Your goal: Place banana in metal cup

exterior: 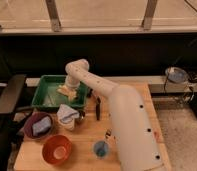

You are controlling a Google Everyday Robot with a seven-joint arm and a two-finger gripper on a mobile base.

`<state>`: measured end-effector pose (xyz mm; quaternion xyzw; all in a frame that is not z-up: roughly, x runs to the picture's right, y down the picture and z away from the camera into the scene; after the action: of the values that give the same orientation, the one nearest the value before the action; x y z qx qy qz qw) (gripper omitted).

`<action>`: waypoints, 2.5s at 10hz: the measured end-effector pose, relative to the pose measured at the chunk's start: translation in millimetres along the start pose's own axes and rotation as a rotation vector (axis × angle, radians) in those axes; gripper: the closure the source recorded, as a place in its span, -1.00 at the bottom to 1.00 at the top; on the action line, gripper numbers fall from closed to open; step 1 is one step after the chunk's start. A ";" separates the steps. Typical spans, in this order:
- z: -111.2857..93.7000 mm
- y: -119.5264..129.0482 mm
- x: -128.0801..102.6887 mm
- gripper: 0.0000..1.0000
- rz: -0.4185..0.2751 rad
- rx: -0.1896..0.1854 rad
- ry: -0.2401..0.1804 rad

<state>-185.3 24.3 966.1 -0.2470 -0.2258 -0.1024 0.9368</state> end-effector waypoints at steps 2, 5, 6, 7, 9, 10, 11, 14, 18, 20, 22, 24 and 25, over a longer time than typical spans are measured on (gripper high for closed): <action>-2.3 -0.1 -4.9 0.35 -0.017 0.000 -0.010; -11.9 0.6 -1.4 0.93 -0.022 0.007 -0.013; -18.7 -1.4 -3.0 1.00 -0.025 0.018 -0.019; -27.8 -3.9 -4.2 1.00 -0.029 0.033 -0.024; -66.1 -14.0 -13.5 1.00 -0.049 0.080 -0.049; -86.3 -18.5 -20.0 1.00 -0.062 0.099 -0.060; -109.4 -22.0 -27.1 1.00 -0.078 0.113 -0.068; -177.7 -6.9 -41.1 1.00 -0.144 0.104 -0.070; -225.7 63.0 -7.1 1.00 -0.140 0.033 -0.035; -237.8 106.2 4.1 1.00 -0.117 -0.014 -0.015; -241.4 144.0 14.8 1.00 -0.093 -0.064 -0.007; -237.6 165.5 17.6 1.00 -0.085 -0.103 -0.023; -232.8 170.9 14.4 1.00 -0.088 -0.118 -0.038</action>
<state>-34.1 51.1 721.0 -0.2935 -0.2476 -0.1519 0.9107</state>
